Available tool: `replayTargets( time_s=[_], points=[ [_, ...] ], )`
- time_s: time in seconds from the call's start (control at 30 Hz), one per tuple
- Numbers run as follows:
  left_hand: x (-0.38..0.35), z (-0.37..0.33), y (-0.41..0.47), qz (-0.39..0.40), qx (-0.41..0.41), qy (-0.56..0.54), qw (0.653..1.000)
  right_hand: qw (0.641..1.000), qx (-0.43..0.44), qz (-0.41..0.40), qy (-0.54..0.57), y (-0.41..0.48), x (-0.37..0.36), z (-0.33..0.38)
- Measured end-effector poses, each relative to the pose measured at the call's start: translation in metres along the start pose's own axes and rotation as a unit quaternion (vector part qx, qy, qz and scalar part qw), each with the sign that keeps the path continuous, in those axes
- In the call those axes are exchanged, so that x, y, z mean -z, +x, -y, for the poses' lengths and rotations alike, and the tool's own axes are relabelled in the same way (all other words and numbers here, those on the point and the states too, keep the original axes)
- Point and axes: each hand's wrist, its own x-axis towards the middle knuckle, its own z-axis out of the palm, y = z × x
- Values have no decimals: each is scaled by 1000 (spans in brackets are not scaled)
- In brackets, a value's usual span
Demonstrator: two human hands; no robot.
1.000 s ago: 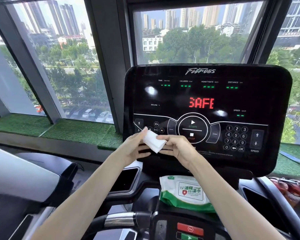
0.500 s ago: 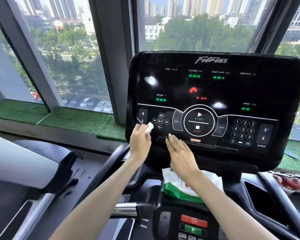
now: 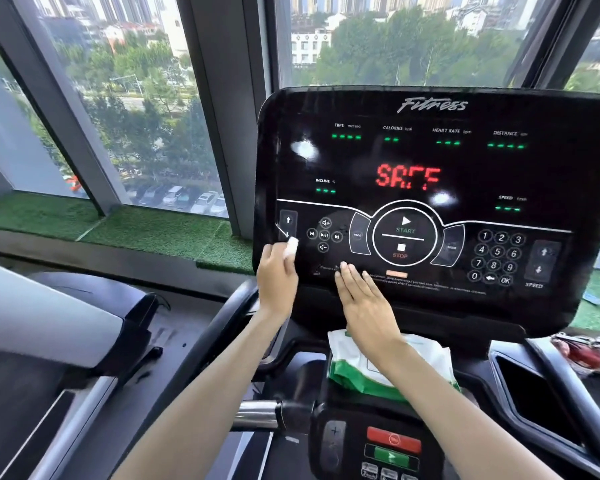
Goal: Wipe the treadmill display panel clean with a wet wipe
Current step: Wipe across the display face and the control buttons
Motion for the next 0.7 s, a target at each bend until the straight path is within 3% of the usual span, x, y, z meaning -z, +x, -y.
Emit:
replayTargets(
  time_s=[0.03, 0.1, 0.13, 0.23, 0.27, 0.37, 0.43, 0.5, 0.53, 0.63, 0.7],
  points=[
    [-1, -5, -5, 27, -31, 8, 999, 1000, 1, -3, 0, 0, 0, 0],
    [-3, -7, -13, 114, -167, 34, 979, 1000, 0, -7, 0, 0, -1, 0],
    [-1, -3, -9, 129, -186, 35, 973, 1000, -1, -6, -3, -1, -1, 0],
    [5, 8, 9, 22, -52, 3, 998, 1000, 0, -18, -8, 0, -3, 1],
    [6, 7, 9, 14, -43, 1, 999, 1000, -1, -27, -7, 1, -3, 1],
    [3, 3, -5, 149, -194, 23, 969, 999, 2, -33, -11, 2, -4, 2],
    [4, 10, 7, 145, -172, 17, 974, 999, 3, -25, -21, 3, -4, 2],
    [8, 15, 17, 44, -67, -3, 997, 999, -2, -14, -29, 2, -4, 3],
    [8, 13, 17, 30, -55, 1, 998, 999, -4, -15, -29, 2, -4, 3],
    [1, 5, 2, 181, -209, 33, 960, 999, -5, -10, -31, 1, -3, 3],
    [3, 8, 10, 187, -206, 34, 960, 1000, -2, -5, -24, -2, -2, 2]
  ],
)
